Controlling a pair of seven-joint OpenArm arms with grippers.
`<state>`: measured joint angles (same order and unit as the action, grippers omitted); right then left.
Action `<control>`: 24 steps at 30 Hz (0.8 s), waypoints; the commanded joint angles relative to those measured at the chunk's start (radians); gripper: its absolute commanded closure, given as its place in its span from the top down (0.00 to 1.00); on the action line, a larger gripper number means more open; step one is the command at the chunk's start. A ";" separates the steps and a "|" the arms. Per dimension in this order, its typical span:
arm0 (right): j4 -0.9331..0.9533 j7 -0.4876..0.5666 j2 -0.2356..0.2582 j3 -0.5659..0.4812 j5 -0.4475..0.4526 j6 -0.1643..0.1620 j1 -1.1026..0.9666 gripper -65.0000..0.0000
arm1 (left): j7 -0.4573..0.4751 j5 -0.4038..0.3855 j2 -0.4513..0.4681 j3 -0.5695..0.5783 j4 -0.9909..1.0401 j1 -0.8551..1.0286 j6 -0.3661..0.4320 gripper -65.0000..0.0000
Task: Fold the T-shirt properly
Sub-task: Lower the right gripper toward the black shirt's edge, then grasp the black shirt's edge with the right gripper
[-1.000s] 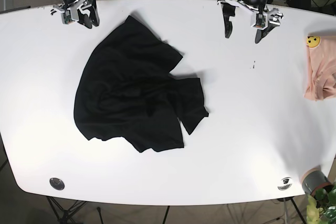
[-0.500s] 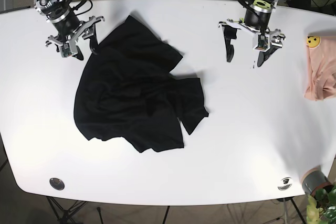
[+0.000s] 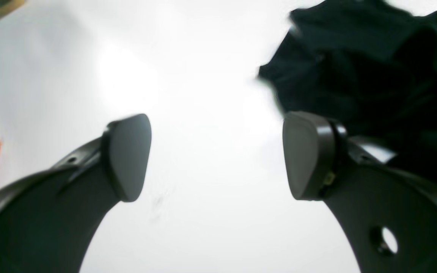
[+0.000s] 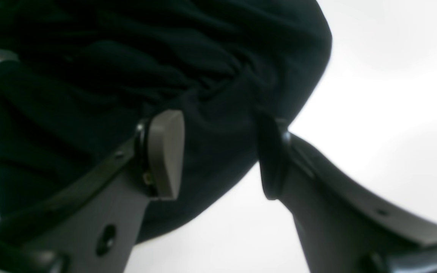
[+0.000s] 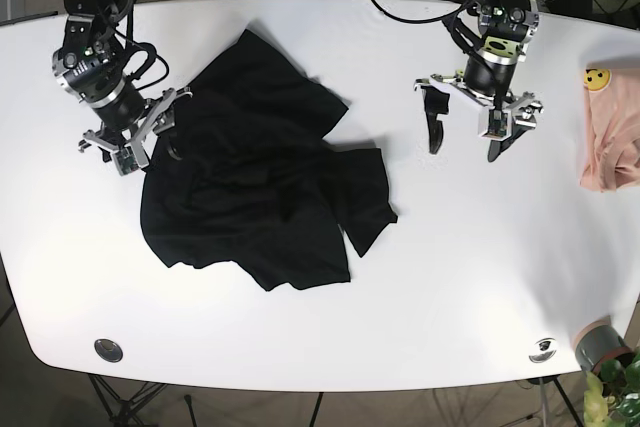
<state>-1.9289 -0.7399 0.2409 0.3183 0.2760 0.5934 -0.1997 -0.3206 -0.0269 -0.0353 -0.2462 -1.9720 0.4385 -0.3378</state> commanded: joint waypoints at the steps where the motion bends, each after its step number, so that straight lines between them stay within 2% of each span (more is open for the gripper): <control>1: -0.016 0.007 0.004 -0.003 0.013 0.032 0.027 0.47 | 0.015 -0.011 0.001 0.014 -0.003 -0.011 -0.004 0.79; 5: -0.016 -0.010 0.015 -0.090 0.012 0.079 0.067 0.47 | 0.011 -0.011 0.001 0.040 -0.002 -0.022 -0.004 0.79; 9: -0.014 -0.010 0.039 -0.199 0.012 0.081 0.105 0.47 | 0.011 -0.011 0.001 0.041 -0.002 -0.020 -0.004 0.79; 12: 0.015 -0.010 0.039 -0.278 0.012 0.081 0.151 0.49 | 0.011 -0.009 0.001 0.038 -0.002 -0.017 -0.004 0.79; 18: 0.141 -0.010 0.031 -0.440 0.015 0.082 0.289 0.71 | 0.011 -0.011 0.001 -0.049 -0.002 -0.016 -0.004 0.79; 24: 0.237 -0.010 0.027 -0.609 0.019 0.084 0.403 0.71 | 0.011 -0.015 -0.001 -0.134 0.004 -0.016 -0.004 0.79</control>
<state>-1.6955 -0.7715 0.2634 -0.2584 0.2779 0.6777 0.1654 -0.3370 -0.0277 -0.0387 -0.3618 -1.9530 0.4267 -0.3386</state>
